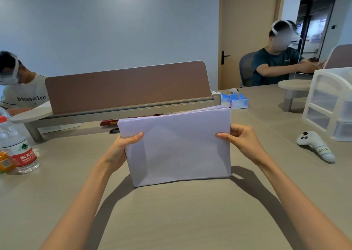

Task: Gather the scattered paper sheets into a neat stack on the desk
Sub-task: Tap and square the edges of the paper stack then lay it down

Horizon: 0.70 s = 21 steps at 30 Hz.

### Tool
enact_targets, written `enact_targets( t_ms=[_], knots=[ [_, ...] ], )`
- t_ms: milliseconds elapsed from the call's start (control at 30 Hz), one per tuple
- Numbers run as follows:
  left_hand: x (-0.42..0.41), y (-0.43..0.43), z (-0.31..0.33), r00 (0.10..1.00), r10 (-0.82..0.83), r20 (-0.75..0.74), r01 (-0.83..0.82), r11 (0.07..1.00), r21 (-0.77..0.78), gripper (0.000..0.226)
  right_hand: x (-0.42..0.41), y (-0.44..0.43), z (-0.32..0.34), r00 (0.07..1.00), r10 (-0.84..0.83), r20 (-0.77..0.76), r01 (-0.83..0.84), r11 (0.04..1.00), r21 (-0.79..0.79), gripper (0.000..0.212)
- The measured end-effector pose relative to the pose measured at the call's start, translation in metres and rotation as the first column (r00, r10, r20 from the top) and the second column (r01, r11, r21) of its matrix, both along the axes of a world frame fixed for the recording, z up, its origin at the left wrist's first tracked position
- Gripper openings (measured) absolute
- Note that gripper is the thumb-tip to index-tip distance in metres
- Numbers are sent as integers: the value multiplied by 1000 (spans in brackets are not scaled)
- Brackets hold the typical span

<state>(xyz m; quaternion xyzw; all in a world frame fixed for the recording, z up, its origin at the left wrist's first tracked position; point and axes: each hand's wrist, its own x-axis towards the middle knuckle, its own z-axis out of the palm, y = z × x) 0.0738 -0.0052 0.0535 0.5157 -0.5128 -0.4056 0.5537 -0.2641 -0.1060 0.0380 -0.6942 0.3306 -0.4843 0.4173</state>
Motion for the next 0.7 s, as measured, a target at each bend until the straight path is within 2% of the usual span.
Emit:
enact_targets(
  t_ms=[100,167,267,367,467,500,600,700],
  knots=[
    [1,1,-1,1000,-6,0,6,1000,-6,102,0,-2,2,994,-111,-14,110,992,-62,38],
    [2,1,0,1000,-17,11,17,1000,-11,97,3,-7,3,970,-241,-25,233,957,-173,58],
    [1,2,2,999,-46,21,47,999,-11,97,7,-10,11,955,-281,-90,230,900,-371,85],
    [2,3,3,998,-52,24,52,999,-13,96,9,-6,26,874,-399,-277,166,781,-603,70],
    [3,2,1,999,-42,32,42,999,-6,96,10,5,40,807,-556,-200,199,574,-794,70],
    [3,2,2,998,-42,35,43,999,-2,95,11,5,43,792,-566,-228,156,550,-820,71],
    [2,3,3,998,-44,35,44,999,2,92,14,5,45,728,-571,-380,28,578,-816,57],
    [2,4,3,999,-32,22,32,999,-4,91,15,3,44,726,-609,-318,59,516,-855,48]
  ],
)
